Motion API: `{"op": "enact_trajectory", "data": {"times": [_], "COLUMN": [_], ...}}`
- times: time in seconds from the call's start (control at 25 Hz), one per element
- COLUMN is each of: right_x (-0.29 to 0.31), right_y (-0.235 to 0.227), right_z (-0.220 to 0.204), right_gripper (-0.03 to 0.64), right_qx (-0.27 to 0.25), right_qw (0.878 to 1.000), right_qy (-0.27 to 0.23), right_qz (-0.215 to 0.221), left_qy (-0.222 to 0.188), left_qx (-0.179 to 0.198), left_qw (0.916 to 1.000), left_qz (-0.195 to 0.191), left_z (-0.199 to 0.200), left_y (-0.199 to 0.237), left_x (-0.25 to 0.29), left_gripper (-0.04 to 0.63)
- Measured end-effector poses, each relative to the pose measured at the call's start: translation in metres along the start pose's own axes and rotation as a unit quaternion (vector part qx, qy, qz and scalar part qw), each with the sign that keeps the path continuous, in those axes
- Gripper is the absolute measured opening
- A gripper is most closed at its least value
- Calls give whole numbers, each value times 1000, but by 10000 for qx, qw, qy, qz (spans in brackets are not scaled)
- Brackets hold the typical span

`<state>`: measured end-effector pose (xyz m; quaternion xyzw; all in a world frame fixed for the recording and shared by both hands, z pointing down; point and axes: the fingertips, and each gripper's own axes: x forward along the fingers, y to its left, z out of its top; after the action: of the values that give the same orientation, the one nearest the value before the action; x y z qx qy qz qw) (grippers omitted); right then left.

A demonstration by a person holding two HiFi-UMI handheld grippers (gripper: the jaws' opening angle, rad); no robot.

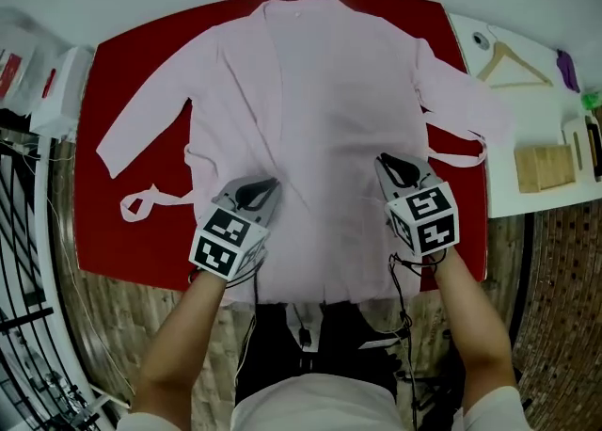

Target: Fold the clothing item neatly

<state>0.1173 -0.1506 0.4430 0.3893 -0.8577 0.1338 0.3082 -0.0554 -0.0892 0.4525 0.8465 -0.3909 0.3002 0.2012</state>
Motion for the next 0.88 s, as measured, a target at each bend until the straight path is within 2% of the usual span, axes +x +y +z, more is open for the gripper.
{"op": "enact_trajectory", "data": {"times": [0.12,0.28,0.36,0.44,0.52,0.76,0.88], "right_x": [28,73,95,118,137,167,168], "right_y": [44,87,100,108,112,112,115], "right_z": [15,34,42,49,50,40,40], "right_gripper": [20,21,31,75,88,86,34], "right_qx": [5,547,731,759,731,606,468], "right_qw": [9994,9964,9953,9955,9956,9921,9927], "right_qy": [31,140,218,313,479,1081,1099], "right_qz": [355,638,593,482,331,-190,-139], "left_qy": [72,179,214,230,237,304,400], "left_qx": [-195,-333,-384,-421,-448,-487,-533], "left_qw": [9996,9988,9985,9983,9983,9983,9978], "left_qz": [165,302,317,318,297,108,-17], "left_z": [-27,-56,-67,-76,-84,-103,-112], "left_y": [25,54,65,73,77,77,74], "left_x": [-20,-39,-45,-50,-53,-50,-45], "left_gripper": [11,11,11,11,11,11,11]}}
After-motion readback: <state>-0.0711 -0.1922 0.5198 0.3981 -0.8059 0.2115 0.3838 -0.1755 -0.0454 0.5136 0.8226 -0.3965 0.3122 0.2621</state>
